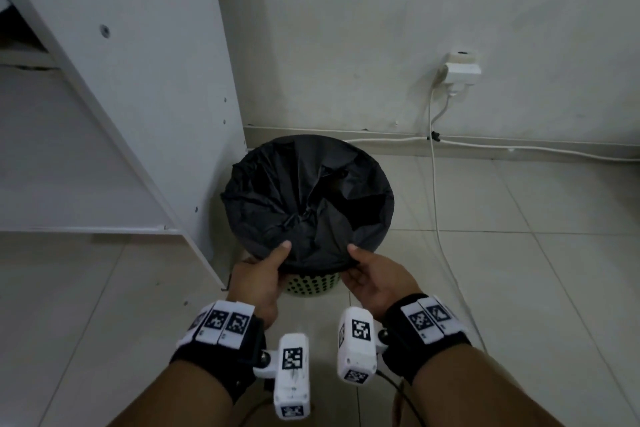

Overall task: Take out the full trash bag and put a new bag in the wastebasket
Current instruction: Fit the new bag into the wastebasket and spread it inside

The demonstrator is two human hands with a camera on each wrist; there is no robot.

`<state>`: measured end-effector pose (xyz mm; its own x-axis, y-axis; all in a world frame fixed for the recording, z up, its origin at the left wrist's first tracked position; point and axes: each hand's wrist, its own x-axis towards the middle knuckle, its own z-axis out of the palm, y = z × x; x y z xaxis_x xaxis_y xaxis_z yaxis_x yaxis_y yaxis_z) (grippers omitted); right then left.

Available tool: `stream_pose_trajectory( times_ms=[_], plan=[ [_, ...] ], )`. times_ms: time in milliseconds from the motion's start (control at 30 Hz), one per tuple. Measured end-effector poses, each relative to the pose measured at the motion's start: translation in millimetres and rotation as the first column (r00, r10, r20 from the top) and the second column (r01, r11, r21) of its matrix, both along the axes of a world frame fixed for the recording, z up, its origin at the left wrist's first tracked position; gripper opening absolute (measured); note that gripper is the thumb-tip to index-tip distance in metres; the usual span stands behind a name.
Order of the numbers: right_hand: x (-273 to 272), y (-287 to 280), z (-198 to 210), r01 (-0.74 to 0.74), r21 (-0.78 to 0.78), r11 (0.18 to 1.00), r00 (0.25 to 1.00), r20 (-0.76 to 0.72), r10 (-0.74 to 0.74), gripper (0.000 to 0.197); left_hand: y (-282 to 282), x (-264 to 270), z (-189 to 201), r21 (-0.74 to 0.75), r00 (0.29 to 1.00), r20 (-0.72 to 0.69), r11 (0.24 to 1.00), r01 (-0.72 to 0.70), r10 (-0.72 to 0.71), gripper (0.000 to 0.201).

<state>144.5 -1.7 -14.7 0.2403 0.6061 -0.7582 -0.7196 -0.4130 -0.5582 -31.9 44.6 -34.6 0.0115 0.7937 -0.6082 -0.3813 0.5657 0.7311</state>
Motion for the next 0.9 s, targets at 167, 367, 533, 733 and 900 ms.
stream_pose_trajectory(
  times_ms=[167, 367, 533, 733, 900],
  plan=[
    [6.0, -9.4, -0.3, -0.108, 0.001, 0.994, 0.993, 0.055, 0.107, 0.019, 9.7, -8.0, 5.0, 0.010, 0.998, -0.063, 1.000, -0.003, 0.003, 0.030],
    [26.8, -10.6, -2.9, -0.044, 0.005, 0.999, 0.999, 0.025, 0.044, 0.040, 34.2, -33.5, 10.3, 0.056, 0.989, -0.130, 0.995, 0.083, -0.076, 0.024],
    [13.9, -7.0, -4.8, 0.047, 0.019, 0.999, 0.998, -0.050, -0.046, 0.025, 16.6, -18.1, 6.4, 0.108, 0.999, -0.050, 0.994, 0.011, -0.005, 0.046],
    [-3.7, -11.8, -5.2, -0.033, 0.009, 0.999, 0.998, -0.049, 0.033, 0.009, -9.8, 10.3, -0.4, 0.019, 1.000, 0.017, 1.000, 0.016, -0.016, 0.016],
    [12.7, -19.9, -1.1, -0.031, 0.017, 0.999, 0.998, -0.048, 0.032, 0.024, 6.9, -11.2, 5.3, 0.056, 0.999, -0.024, 0.997, 0.046, -0.045, 0.027]
  ],
)
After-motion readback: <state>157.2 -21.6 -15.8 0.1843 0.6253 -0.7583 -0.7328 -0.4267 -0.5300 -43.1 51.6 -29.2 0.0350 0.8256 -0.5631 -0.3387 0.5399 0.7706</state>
